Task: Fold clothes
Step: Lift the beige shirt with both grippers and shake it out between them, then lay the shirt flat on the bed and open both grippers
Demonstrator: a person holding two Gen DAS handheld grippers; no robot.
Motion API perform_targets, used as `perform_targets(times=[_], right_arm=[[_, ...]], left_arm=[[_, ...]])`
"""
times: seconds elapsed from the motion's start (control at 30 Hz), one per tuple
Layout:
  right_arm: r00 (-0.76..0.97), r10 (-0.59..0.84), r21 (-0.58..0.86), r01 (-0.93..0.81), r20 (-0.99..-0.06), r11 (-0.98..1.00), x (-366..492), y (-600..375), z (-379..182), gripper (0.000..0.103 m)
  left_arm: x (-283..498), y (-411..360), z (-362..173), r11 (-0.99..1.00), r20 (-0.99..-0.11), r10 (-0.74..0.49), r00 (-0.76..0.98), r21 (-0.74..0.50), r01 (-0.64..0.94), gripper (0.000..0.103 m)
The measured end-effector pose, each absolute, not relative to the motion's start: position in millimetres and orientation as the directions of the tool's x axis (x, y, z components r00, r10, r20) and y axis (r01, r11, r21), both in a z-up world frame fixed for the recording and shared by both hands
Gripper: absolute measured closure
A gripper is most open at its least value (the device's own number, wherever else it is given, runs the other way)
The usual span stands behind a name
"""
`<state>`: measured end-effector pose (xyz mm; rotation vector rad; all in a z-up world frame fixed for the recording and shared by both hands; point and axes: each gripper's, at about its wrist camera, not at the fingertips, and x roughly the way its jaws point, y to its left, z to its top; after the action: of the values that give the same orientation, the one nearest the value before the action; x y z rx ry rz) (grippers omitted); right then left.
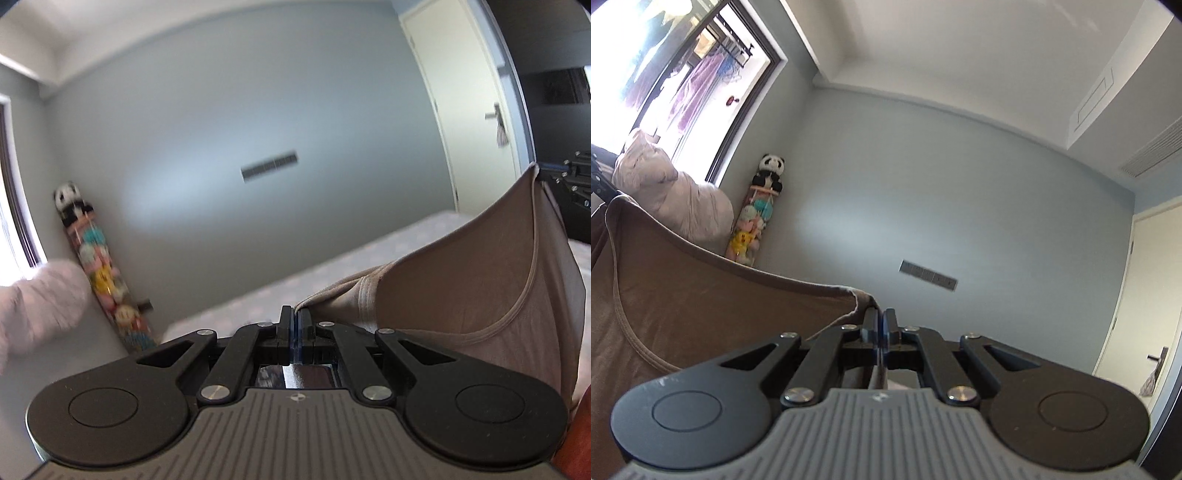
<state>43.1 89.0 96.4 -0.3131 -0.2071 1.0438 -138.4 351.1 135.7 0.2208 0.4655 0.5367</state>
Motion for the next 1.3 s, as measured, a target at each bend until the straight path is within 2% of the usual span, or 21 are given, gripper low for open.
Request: perform_targets(times=[0.17, 0.33, 0.67, 0.87, 1.07, 1.13, 1.2, 1.23, 1.27, 1.3], right_arm=[[0.501, 0.854, -0.344, -0.834, -0.143, 0.432, 80, 157, 33, 0.100], [0.505, 0.815, -0.333, -0.849, -0.284, 0.410, 118, 238, -30, 0.100], [0.479, 0.692, -0.302, -0.878, -0.539, 0.372, 196, 373, -152, 0.100], [0.452, 0.631, -0.313, -0.892, -0.631, 0.326, 211, 407, -210, 0.100], [0.423, 0.576, -0.298, -0.905, -0.699, 0.304, 215, 437, -247, 0.099], [0.428, 0.567, -0.296, -0.902, -0.704, 0.314, 215, 440, -251, 0.097], [0.430, 0.564, -0.289, -0.900, -0.705, 0.325, 215, 437, -247, 0.091], [0.432, 0.566, -0.284, -0.899, -0.702, 0.334, 215, 434, -243, 0.086], [0.436, 0.575, -0.276, -0.896, -0.693, 0.347, 215, 427, -237, 0.070], [0.441, 0.583, -0.268, -0.893, -0.683, 0.361, 215, 421, -230, 0.063]], left_arm=[[-104, 416, 63, 0.844, -0.504, 0.536, 0.678, 0.302, -0.443, 0.103], [-68, 476, 1, 0.843, -0.603, 0.528, 0.599, 0.286, -0.455, 0.103], [13, 553, -122, 0.839, -0.742, 0.499, 0.447, 0.283, -0.465, 0.103], [34, 589, -189, 0.852, -0.805, 0.438, 0.401, 0.229, -0.471, 0.103], [37, 605, -220, 0.850, -0.824, 0.409, 0.391, 0.188, -0.493, 0.101], [36, 604, -221, 0.844, -0.817, 0.423, 0.391, 0.199, -0.497, 0.095], [29, 602, -215, 0.829, -0.809, 0.439, 0.392, 0.196, -0.524, 0.078], [25, 601, -212, 0.821, -0.804, 0.446, 0.393, 0.191, -0.538, 0.073], [18, 599, -207, 0.813, -0.800, 0.440, 0.408, 0.163, -0.558, 0.066], [10, 594, -201, 0.804, -0.793, 0.438, 0.423, 0.135, -0.579, 0.062]])
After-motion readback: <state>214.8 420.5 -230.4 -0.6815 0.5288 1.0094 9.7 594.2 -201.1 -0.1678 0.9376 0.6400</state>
